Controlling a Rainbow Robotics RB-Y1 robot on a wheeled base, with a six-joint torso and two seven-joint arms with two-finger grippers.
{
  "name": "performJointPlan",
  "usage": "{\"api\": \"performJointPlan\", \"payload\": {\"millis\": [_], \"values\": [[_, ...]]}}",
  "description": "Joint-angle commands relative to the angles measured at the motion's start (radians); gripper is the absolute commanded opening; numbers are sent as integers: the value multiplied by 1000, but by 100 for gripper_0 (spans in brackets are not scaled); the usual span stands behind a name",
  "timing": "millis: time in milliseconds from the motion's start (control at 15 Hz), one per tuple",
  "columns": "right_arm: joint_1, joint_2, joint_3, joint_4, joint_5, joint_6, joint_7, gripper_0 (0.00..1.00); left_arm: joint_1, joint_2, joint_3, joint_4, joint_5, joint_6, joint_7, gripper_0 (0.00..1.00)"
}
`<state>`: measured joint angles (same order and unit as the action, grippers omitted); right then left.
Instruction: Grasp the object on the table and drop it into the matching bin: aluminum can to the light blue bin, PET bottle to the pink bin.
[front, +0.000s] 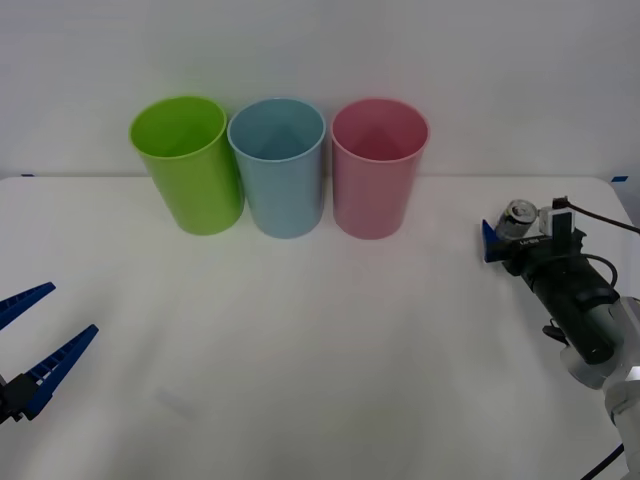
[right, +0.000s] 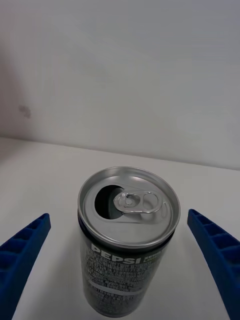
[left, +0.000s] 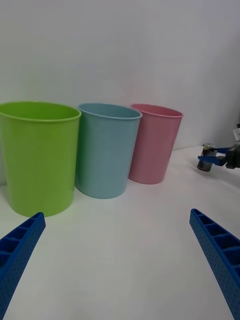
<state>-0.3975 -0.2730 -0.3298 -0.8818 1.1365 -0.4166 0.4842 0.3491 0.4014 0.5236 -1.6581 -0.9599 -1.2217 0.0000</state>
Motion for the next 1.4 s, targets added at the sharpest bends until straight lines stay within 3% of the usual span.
{"api": "performJointPlan", "payload": {"millis": [67,867,1400], "values": [[2,0,0,0,0,-2,7,0,0,0,0,0,0,0,0,100],[22,-2,-5,-5,-12,-85,4,0,0,0,0,0,0,0,0,100],[157,-9,54,-226,-26,-111,-44,0,0,0,0,0,0,0,0,100]]}}
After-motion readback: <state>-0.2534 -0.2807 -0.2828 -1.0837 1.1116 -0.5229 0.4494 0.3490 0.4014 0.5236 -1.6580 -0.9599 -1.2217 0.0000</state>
